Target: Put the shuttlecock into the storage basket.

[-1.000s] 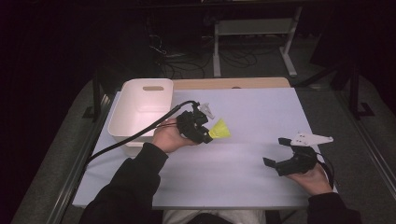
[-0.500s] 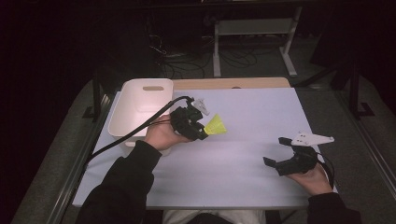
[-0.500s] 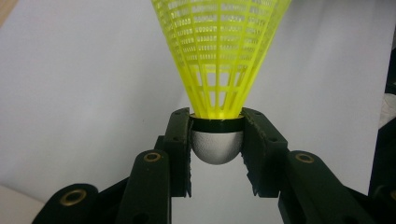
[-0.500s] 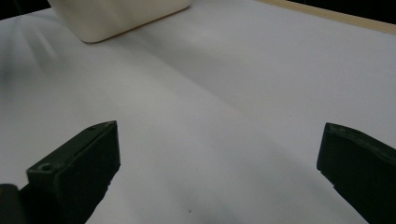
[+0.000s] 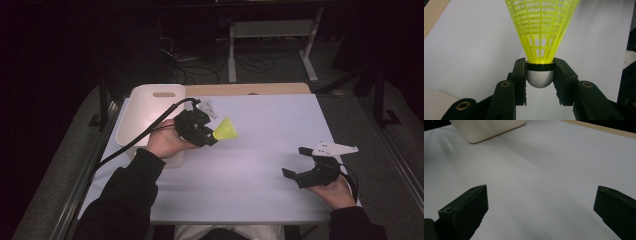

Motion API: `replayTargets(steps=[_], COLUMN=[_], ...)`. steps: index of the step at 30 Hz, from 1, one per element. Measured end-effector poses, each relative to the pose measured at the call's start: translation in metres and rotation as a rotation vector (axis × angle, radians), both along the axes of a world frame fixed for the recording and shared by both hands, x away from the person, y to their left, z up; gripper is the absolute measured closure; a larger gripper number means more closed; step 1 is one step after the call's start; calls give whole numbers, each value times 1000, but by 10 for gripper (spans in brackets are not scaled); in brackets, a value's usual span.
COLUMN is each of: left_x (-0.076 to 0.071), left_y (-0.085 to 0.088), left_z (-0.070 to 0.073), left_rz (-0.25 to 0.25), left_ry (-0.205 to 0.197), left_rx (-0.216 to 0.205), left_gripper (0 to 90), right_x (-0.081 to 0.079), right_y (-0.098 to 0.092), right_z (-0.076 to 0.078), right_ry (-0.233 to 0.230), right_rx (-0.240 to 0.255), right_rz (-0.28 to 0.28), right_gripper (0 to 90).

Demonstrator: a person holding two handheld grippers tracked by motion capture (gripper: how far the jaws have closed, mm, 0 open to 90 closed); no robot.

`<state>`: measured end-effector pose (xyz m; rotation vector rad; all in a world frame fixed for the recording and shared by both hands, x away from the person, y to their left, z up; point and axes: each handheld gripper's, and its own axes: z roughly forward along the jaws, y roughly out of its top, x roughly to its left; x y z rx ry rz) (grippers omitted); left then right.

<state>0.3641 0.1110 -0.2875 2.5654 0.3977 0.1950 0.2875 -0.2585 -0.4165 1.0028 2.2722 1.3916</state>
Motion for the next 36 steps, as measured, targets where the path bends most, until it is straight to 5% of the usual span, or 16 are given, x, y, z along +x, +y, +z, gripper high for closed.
replayTargets(steps=[12, 36], left_x=[-2, -7], left_y=[9, 54], left_z=[11, 50], left_rz=[6, 76], left_ry=[-6, -52], left_rx=[-3, -22], left_gripper=[648, 648], right_x=[0, 0], right_y=[0, 1], right_z=[-1, -1], right_ry=[8, 17], right_rx=[1, -1], right_rz=[-1, 2], right_gripper=[0, 0])
